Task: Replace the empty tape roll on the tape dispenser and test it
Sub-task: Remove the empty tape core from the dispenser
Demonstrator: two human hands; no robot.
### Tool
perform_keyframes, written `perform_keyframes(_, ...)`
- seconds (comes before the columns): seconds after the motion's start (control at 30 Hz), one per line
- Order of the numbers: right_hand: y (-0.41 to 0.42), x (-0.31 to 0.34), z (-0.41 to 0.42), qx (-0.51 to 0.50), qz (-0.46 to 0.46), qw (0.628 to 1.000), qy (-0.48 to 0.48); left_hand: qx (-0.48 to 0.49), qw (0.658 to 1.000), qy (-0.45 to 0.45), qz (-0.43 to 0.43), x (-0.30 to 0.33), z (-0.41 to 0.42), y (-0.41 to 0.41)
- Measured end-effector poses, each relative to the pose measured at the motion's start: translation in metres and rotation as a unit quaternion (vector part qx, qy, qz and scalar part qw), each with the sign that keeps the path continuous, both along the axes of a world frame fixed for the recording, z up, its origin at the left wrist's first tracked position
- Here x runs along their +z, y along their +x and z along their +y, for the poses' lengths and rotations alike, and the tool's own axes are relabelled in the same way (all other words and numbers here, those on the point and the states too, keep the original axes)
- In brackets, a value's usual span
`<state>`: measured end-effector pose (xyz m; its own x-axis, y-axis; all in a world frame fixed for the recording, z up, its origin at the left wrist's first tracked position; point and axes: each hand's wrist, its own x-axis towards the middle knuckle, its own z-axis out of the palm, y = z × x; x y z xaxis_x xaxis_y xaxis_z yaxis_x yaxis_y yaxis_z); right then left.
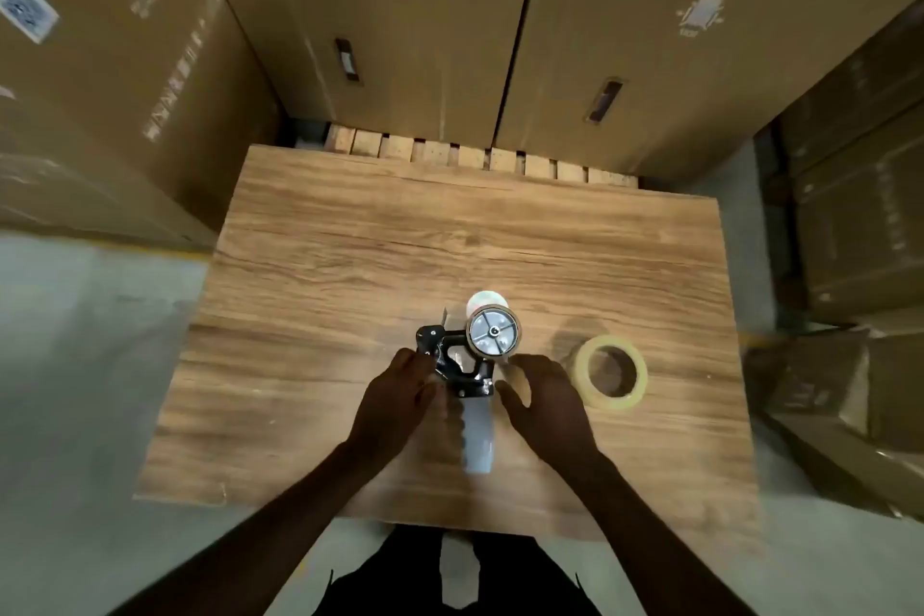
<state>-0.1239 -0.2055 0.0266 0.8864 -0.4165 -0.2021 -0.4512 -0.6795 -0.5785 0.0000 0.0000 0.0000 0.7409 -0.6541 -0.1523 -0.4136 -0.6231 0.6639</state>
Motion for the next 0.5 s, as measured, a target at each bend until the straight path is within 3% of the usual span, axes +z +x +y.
perform_keyframes(0.33,0.042,0.004,-0.028,0.026,-0.007,0.999,-0.019,-0.044,0.997,0.014,-0.067,0.012,-0.028,0.01)
perform_keyframes(0.5,0.051,-0.01,-0.042,0.079,0.051,0.996,0.002,-0.07,0.995,0.042,-0.058,0.02,-0.066,0.031)
